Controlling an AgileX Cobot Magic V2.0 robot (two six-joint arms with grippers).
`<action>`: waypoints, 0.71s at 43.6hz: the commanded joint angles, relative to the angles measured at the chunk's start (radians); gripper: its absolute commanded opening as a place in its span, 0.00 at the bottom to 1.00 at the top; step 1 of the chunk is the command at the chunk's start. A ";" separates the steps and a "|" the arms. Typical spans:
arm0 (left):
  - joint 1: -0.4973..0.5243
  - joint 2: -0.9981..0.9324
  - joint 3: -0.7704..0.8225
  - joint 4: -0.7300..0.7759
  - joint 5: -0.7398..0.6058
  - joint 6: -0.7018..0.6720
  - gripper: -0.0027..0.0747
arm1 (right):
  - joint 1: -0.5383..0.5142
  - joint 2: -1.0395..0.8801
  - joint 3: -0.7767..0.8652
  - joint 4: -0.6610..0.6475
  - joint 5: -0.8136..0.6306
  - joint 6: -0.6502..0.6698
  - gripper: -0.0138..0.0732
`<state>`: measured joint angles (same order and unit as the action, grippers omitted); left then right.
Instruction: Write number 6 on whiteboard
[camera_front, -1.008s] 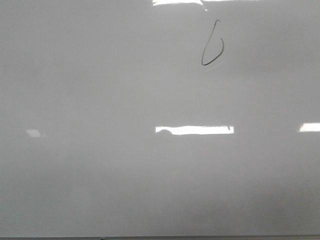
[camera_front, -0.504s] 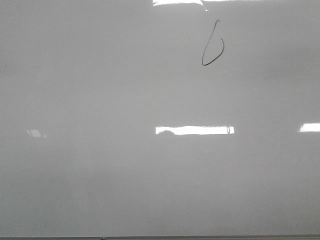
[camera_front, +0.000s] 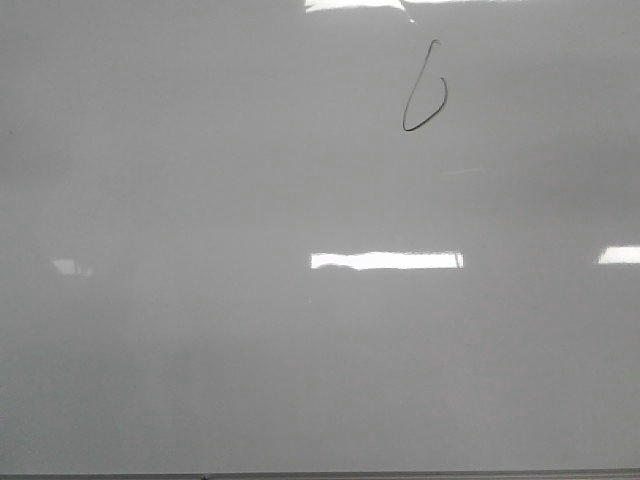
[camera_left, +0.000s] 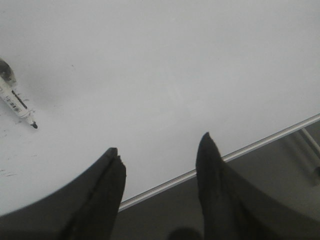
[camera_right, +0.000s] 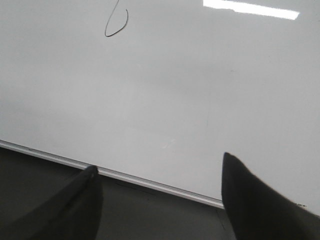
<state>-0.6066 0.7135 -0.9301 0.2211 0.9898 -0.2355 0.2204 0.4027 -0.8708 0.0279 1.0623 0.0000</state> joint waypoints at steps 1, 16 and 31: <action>-0.010 -0.002 -0.035 0.010 -0.070 0.001 0.34 | -0.005 0.004 -0.019 -0.011 -0.078 -0.007 0.67; -0.010 -0.002 -0.035 0.010 -0.070 0.001 0.01 | -0.005 0.004 -0.019 -0.011 -0.077 -0.008 0.08; -0.010 -0.002 -0.035 0.010 -0.070 0.001 0.01 | -0.005 0.004 -0.019 -0.011 -0.077 -0.008 0.08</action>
<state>-0.6081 0.7135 -0.9301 0.2211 0.9877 -0.2339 0.2204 0.3957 -0.8710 0.0279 1.0585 0.0000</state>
